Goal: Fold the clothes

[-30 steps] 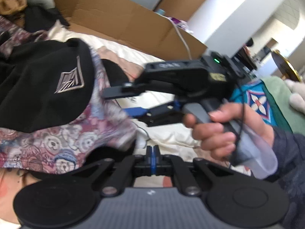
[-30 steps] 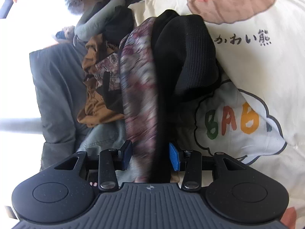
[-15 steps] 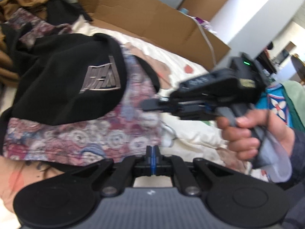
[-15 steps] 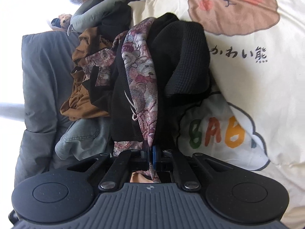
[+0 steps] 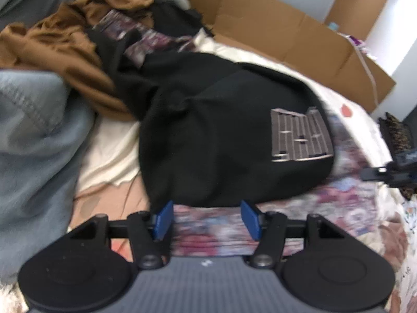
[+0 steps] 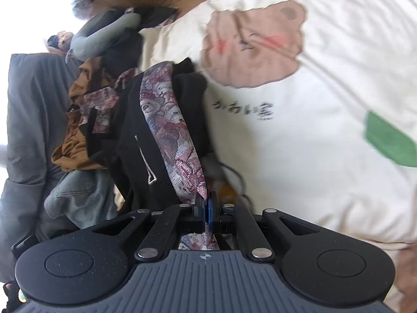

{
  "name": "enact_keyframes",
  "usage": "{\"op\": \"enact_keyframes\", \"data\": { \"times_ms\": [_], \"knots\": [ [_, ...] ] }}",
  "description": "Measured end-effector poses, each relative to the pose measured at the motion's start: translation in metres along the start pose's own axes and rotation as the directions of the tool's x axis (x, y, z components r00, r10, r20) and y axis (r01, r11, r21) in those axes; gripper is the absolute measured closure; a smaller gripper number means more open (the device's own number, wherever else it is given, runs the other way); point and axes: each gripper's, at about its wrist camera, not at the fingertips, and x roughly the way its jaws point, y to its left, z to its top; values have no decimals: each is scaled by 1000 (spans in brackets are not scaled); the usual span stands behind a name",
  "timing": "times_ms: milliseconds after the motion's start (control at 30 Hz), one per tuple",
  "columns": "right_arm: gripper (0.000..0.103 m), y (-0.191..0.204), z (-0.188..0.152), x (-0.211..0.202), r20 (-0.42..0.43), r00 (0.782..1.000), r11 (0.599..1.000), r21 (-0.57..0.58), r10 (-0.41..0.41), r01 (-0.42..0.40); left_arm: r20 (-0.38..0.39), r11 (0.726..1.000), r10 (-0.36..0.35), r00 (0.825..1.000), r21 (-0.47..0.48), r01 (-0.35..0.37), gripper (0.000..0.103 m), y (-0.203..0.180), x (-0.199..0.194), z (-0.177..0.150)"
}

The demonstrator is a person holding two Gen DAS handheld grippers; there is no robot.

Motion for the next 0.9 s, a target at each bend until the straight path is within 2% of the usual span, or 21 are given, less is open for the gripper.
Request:
{"op": "enact_keyframes", "data": {
  "times_ms": [167, 267, 333, 367, 400, 433, 467, 567, 733, 900],
  "knots": [
    [103, -14, -1, -21, -4, 998, 998, -7, -60, 60, -64, 997, -38, 997, -75, 33, 36, 9, 25, -7],
    [103, -21, -3, -31, -10, 996, 996, -2, -89, 89, -83, 993, -34, 996, -119, 24, 34, 9, 37, -12],
    [103, -27, -4, -38, -14, 994, 994, 3, -106, 106, -76, 983, -100, 992, -161, 87, 39, 8, 43, -13],
    [103, -29, -5, -42, -15, 993, 994, 5, -113, 113, -74, 976, -141, 987, -180, 126, 51, 7, 45, -14],
    [103, -31, -6, -46, -14, 993, 993, 7, -120, 120, -82, 967, -189, 978, -191, 171, 70, 5, 48, -14],
    [103, -34, -7, -49, -13, 992, 992, 9, -127, 127, -93, 964, -213, 973, -182, 194, 81, 2, 48, -14],
    [103, -36, -8, -54, -10, 991, 991, 12, -136, 136, -103, 961, -237, 966, -173, 217, 98, -2, 48, -15],
    [103, -44, -10, -66, -4, 987, 986, 25, -162, 162, -131, 946, -307, 943, -154, 287, 97, -12, 45, -17],
    [103, -61, -15, -86, -2, 976, 975, 54, -217, 217, -165, 920, -382, 910, -162, 357, 98, -27, 33, -30],
    [103, -78, -22, -112, 33, 942, 941, 69, -333, 331, -203, 899, -437, 876, -139, 416, 98, -41, 29, -39]
  ]
}}
